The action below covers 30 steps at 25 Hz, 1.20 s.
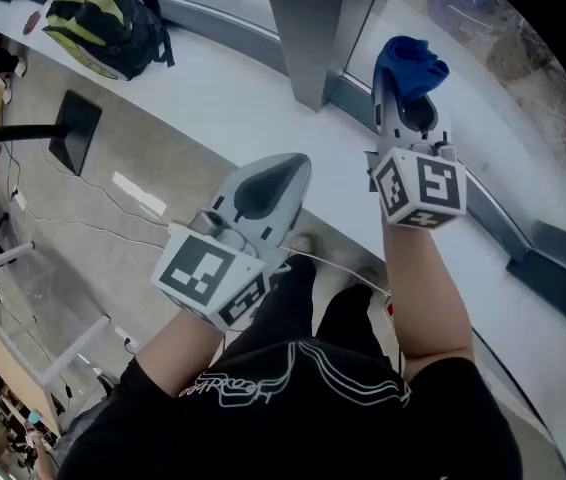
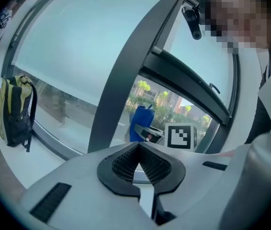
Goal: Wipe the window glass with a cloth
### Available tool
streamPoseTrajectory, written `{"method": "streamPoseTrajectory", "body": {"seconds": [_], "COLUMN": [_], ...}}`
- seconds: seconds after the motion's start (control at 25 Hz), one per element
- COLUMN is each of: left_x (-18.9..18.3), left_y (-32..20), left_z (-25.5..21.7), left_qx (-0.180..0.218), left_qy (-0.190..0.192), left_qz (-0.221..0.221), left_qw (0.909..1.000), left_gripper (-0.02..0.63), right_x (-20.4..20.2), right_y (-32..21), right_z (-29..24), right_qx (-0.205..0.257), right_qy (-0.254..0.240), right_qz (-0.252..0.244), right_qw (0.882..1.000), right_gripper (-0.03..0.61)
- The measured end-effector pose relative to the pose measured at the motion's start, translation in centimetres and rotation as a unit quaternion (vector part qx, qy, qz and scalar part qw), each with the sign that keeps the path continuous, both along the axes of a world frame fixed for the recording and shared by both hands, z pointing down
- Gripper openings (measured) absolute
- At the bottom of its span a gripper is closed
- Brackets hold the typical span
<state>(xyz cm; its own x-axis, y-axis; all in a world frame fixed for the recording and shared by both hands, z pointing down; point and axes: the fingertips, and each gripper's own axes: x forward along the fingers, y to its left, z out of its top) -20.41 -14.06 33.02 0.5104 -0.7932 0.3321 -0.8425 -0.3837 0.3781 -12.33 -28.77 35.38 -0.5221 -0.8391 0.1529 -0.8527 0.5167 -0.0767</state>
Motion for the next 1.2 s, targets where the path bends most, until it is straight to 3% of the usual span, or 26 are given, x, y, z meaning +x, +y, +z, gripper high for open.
{"method": "streamPoseTrajectory", "body": {"seconds": [0.4, 1.2], "left_x": [-2.3, -1.0], "left_y": [0.0, -1.4], "left_z": [1.4, 4.9], "left_qx": [-0.010, -0.015], "left_qy": [0.004, 0.011], "left_qz": [-0.012, -0.002], "left_qw": [0.9999, 0.9998], "left_gripper": [0.003, 0.003], "right_x": [-3.0, -2.3], "right_y": [-5.0, -6.8], "right_z": [0.3, 2.6], "right_qx": [0.008, 0.009], "right_qy": [0.002, 0.004], "right_qz": [0.038, 0.080], "right_qw": [0.999, 0.997], "right_gripper": [0.094, 0.094]}}
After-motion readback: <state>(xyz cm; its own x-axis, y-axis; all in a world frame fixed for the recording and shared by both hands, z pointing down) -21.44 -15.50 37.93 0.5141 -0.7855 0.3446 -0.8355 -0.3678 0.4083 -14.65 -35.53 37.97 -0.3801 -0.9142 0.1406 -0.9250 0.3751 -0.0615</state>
